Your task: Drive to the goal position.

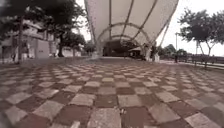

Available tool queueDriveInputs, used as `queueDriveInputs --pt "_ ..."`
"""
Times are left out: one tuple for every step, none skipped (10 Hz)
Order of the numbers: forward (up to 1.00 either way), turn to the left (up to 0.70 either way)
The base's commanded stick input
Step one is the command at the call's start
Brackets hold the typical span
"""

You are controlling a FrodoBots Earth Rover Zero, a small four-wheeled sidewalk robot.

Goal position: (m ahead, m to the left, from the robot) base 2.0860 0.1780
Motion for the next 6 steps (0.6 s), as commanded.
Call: queueDriveInputs --pt "0.70 0.00" --pt "0.70 0.00" --pt "0.70 0.00" --pt "0.70 0.00" --pt "0.70 0.00" --pt "0.70 0.00"
